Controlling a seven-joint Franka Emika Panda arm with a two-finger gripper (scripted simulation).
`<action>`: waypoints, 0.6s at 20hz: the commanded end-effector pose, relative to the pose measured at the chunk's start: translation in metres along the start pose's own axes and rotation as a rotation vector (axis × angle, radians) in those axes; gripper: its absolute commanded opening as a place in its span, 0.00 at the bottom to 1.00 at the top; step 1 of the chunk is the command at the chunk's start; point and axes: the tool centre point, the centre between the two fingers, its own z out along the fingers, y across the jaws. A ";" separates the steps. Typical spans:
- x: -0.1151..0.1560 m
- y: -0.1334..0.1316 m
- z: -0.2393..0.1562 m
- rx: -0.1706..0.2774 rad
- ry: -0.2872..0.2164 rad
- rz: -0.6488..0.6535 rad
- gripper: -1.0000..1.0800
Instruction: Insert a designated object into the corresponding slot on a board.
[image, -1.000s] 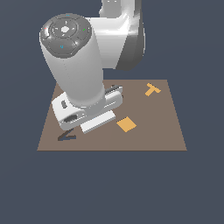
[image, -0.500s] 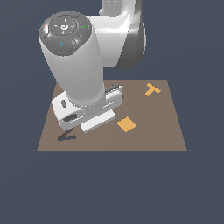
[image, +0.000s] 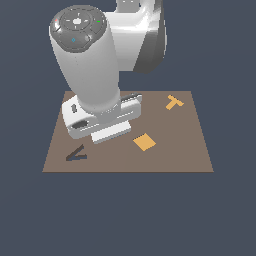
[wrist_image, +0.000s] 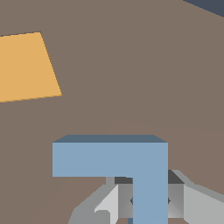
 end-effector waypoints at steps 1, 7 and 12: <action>-0.007 -0.004 -0.001 0.000 0.000 0.046 0.00; -0.030 -0.020 -0.002 -0.001 0.001 0.194 0.00; -0.051 -0.041 -0.004 -0.001 0.001 0.348 0.00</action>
